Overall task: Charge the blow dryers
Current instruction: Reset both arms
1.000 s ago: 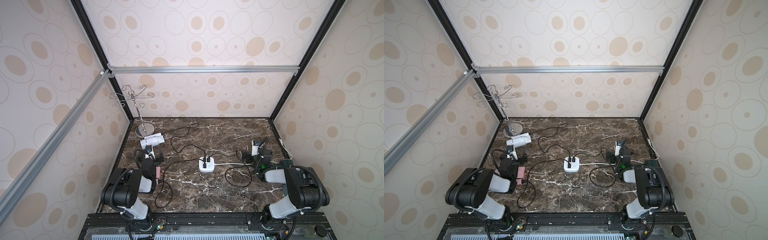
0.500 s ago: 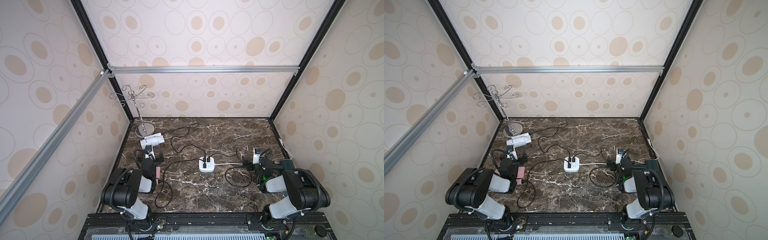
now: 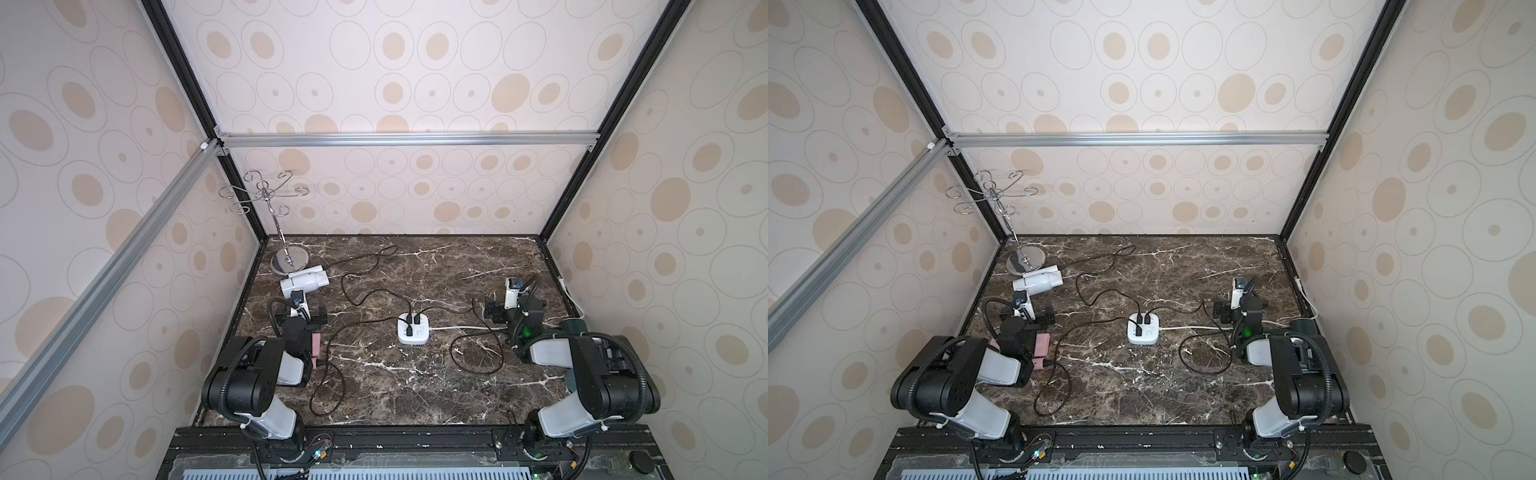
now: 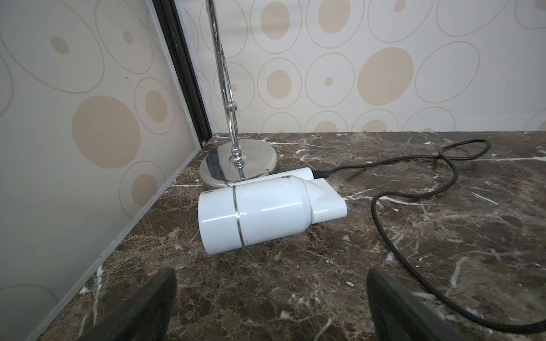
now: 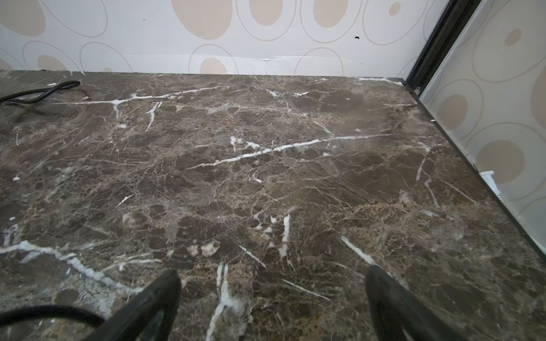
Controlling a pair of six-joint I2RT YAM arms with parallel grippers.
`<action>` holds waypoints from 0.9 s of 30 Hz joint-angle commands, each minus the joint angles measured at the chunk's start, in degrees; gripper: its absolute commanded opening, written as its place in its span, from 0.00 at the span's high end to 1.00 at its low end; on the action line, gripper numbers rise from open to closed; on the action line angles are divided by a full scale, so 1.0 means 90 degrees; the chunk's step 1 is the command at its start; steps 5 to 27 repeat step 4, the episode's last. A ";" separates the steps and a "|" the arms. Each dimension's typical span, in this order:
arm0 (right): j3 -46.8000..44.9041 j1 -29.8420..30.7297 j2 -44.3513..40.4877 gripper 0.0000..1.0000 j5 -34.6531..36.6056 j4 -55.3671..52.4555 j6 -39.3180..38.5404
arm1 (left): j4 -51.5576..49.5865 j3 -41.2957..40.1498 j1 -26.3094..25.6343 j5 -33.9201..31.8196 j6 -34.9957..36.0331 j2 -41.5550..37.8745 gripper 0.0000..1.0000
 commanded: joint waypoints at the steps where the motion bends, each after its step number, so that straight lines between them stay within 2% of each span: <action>1: 0.0013 0.0001 0.0017 0.01 -0.0009 -0.0115 -0.0022 | 0.0063 0.0131 0.0046 0.0018 0.0001 -0.0013 0.00; 27: 0.0018 0.0004 0.0003 0.01 -0.0008 -0.0111 -0.0021 | 0.0115 0.0092 0.0046 0.0022 0.0000 -0.0046 0.00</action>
